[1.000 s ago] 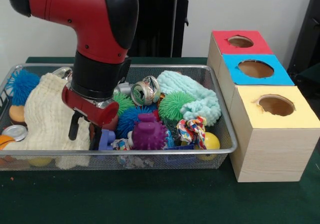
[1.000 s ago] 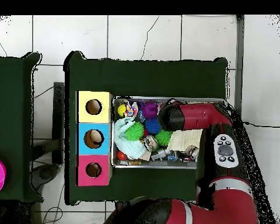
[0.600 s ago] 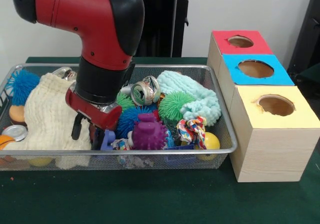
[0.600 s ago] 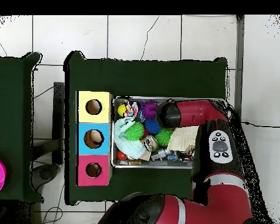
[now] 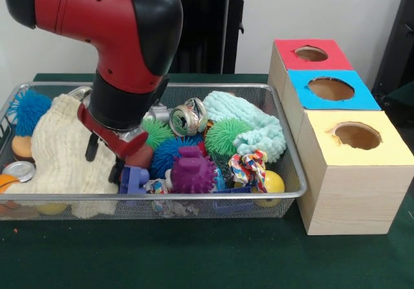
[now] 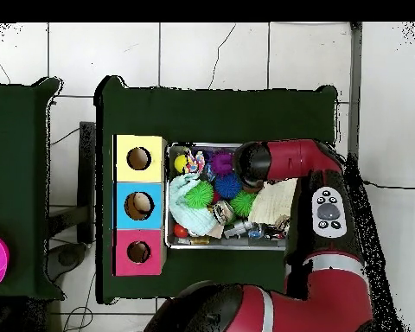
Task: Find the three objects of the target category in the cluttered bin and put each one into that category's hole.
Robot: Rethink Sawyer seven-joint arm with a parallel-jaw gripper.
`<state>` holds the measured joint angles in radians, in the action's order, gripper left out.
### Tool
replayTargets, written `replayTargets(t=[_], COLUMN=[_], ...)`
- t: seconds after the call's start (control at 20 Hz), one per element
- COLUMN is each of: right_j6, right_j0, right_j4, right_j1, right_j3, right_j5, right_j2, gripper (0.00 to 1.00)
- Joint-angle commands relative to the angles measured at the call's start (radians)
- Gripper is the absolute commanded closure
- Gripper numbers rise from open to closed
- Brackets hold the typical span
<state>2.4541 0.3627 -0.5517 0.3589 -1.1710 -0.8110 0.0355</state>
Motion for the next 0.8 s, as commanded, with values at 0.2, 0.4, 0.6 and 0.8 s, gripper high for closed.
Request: replayTargets(t=[0.2,0.4,0.6,0.8], right_j6=[-0.315,-0.364,-0.384,-0.366], right_j0=[0.061,0.086,0.102,0.101], right_j4=[-0.017,-0.005,-0.007,-0.015], right_j1=[-0.147,-0.206,-0.231,-0.231], right_j3=[0.094,0.14,0.15,0.146], right_j5=[-0.207,-0.259,-0.259,-0.262], right_j2=[0.088,0.125,0.146,0.149], gripper=[0.0,0.0,0.0,1.0])
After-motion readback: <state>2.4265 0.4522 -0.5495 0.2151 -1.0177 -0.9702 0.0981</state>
